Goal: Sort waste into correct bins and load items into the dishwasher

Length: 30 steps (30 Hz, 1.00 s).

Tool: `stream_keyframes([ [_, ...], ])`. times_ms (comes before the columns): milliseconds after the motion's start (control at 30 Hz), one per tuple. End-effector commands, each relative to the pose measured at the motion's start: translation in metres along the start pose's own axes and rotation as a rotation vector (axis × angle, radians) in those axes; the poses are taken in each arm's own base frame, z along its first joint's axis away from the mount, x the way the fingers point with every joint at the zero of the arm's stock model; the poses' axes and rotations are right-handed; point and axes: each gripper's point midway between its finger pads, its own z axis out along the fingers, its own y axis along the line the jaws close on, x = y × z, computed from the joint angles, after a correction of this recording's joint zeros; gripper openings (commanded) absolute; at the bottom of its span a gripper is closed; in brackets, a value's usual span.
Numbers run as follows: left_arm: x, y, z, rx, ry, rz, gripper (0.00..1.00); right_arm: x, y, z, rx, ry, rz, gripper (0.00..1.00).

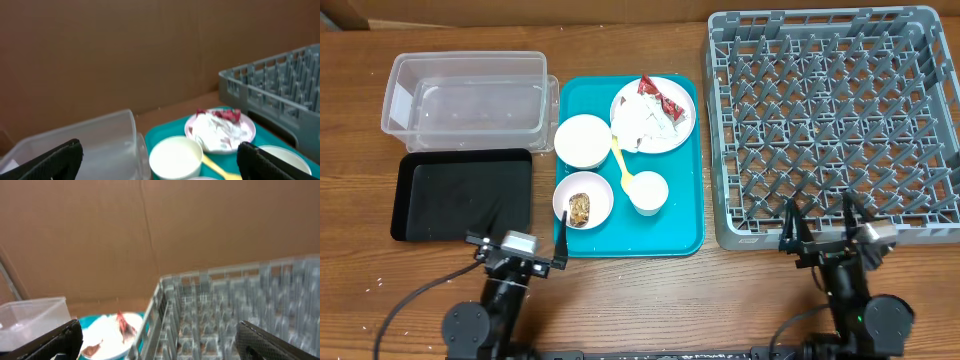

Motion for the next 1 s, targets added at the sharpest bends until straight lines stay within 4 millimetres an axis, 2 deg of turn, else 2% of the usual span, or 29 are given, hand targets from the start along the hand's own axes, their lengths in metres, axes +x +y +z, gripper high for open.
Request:
stream_keyframes([
  [0, -0.026, 0.012, 0.007, -0.027, 0.012, -0.020, 1.00, -0.047, 0.014, -0.008, -0.022, -0.074, -0.091, 1.00],
  [167, -0.059, 0.022, 0.039, -0.005, 0.082, -0.035, 1.00, -0.080, 0.021, -0.007, -0.015, -0.037, -0.095, 1.00],
  [400, -0.107, 0.041, 0.092, 0.030, 0.284, -0.075, 1.00, -0.103, 0.025, 0.011, 0.001, 0.154, -0.043, 1.00],
  [567, -0.127, 0.038, 0.143, 0.141, 0.464, -0.127, 1.00, -0.120, 0.025, 0.027, 0.029, 0.304, -0.001, 1.00],
  [700, -0.125, 0.026, 0.179, 0.215, 0.630, -0.141, 1.00, -0.120, 0.022, 0.039, 0.056, 0.452, 0.041, 1.00],
  [833, -0.105, -0.005, 0.209, 0.313, 0.814, -0.153, 1.00, -0.112, 0.017, 0.050, 0.081, 0.582, 0.078, 1.00],
  [967, -0.079, -0.030, 0.231, 0.370, 0.899, -0.148, 1.00, -0.096, 0.010, 0.062, 0.094, 0.655, 0.100, 1.00],
])
